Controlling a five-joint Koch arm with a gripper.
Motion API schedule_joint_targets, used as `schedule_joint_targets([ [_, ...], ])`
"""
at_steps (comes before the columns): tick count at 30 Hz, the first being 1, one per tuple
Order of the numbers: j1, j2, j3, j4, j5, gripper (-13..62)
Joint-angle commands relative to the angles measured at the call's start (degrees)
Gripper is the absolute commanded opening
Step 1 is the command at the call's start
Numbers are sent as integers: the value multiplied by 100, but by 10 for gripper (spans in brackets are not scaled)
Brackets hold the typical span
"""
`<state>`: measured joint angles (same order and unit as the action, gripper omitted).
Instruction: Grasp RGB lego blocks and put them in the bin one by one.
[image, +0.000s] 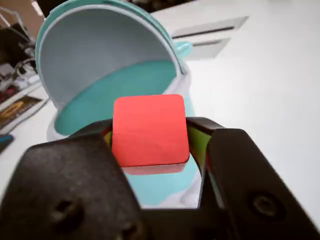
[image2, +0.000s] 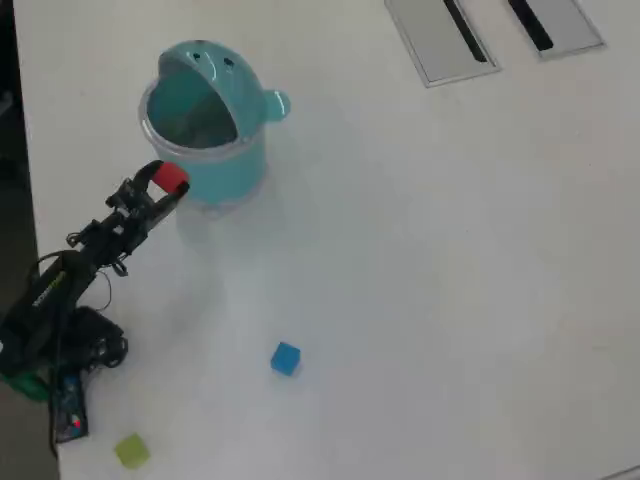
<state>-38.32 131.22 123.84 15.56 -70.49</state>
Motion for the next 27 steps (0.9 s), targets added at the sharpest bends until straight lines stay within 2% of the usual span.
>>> schedule_joint_targets([
  [1,-79,272,-800,79,-132,196],
  [12,-765,-905,-2276,343,-492,196],
  [27,-1248,-3410,-4192,97,-1125,195],
])
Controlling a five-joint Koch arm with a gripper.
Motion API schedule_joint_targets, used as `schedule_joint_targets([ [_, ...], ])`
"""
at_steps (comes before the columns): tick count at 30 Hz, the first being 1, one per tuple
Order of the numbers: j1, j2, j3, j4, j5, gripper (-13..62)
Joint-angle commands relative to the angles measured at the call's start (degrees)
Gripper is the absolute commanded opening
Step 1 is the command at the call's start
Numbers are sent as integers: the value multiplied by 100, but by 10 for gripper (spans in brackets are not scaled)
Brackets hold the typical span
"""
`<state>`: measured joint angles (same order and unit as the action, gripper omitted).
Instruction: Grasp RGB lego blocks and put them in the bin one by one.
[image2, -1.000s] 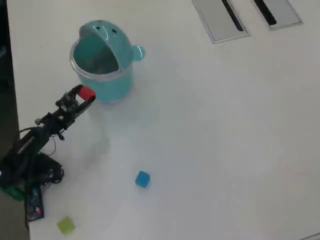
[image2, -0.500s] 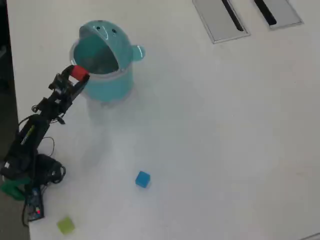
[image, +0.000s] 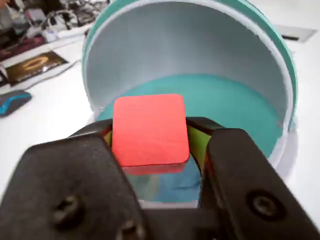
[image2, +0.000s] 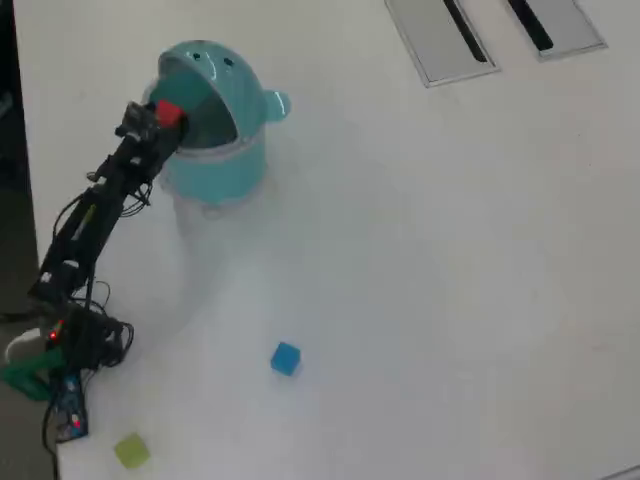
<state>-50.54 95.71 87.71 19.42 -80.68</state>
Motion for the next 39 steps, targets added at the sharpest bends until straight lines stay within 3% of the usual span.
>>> schedule_joint_targets([
  [1,-26,62,-615,-360,-105,195],
  [13,-70,-352,-220,-1318,-747,200],
  [20,-62,-264,-53,-1327,-2496,295],
  [32,35,176,237,-1266,-1978,297],
  [39,879,1081,923,-1195,-2136,296],
])
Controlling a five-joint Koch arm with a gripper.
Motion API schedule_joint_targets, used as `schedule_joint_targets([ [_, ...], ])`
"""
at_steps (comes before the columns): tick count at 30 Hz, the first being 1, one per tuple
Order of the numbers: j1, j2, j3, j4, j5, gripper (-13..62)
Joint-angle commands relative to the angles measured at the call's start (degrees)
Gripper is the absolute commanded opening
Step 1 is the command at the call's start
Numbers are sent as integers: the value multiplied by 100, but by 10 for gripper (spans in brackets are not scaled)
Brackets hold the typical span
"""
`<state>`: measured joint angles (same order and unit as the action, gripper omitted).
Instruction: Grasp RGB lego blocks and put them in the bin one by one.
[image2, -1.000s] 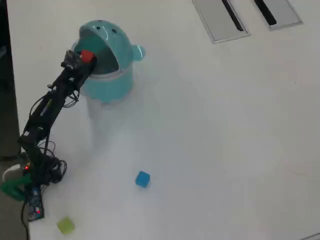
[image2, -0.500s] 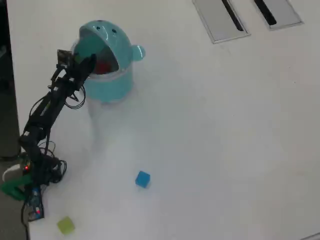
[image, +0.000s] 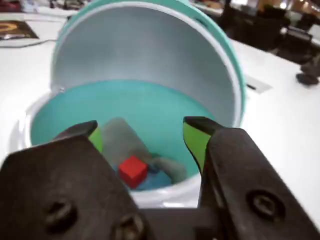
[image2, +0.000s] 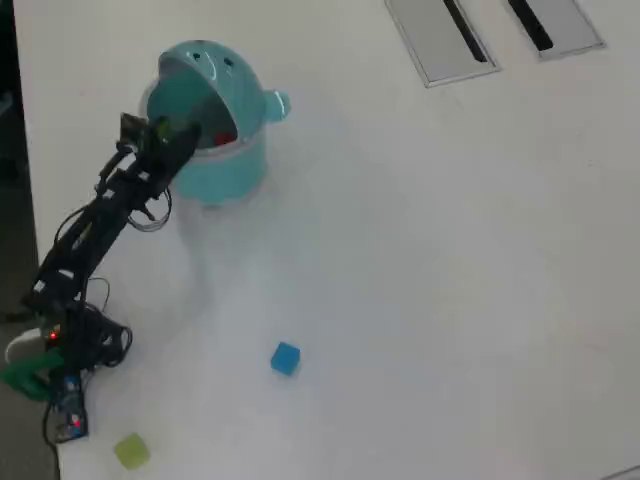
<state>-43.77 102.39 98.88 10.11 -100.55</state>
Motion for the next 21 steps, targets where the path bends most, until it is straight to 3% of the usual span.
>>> schedule_joint_targets([
  [1,378,562,-35,-272,-149,296],
  [7,1327,1477,800,-35,-404,300],
  [10,1688,1740,1055,167,-615,369],
  [21,2751,2610,1661,132,-1011,321],
])
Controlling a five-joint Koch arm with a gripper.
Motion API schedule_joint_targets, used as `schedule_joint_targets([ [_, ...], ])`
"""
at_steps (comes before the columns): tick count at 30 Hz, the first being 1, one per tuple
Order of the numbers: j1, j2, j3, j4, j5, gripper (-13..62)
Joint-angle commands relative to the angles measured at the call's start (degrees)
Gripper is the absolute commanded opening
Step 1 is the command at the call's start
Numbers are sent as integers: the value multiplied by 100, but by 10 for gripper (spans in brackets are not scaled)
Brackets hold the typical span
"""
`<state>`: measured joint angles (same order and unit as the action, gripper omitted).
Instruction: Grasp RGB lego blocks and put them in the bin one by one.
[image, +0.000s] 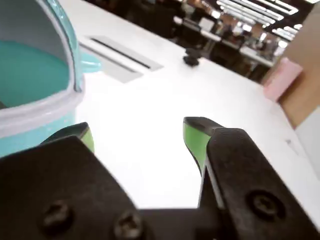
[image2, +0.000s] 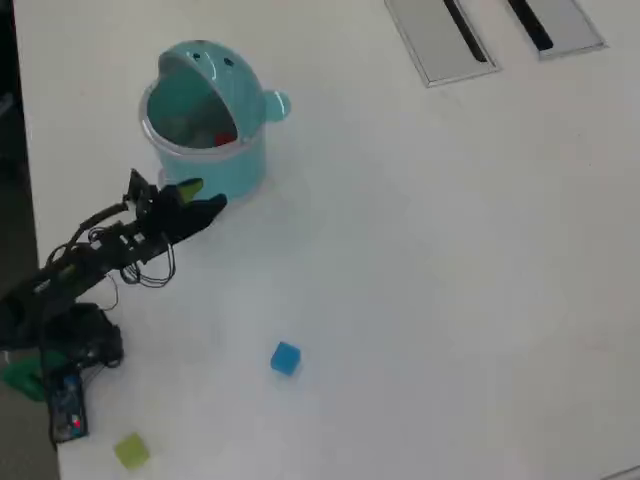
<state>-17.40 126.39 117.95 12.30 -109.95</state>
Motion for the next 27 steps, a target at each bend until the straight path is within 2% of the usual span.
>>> schedule_joint_targets([
  [1,185,316,-141,-53,-44,321],
  [7,1362,853,536,-105,765,323],
  [15,3410,905,510,-132,2048,341],
  [20,4597,896,387,-193,2109,350],
  [27,5669,905,422,-290,2136,351],
])
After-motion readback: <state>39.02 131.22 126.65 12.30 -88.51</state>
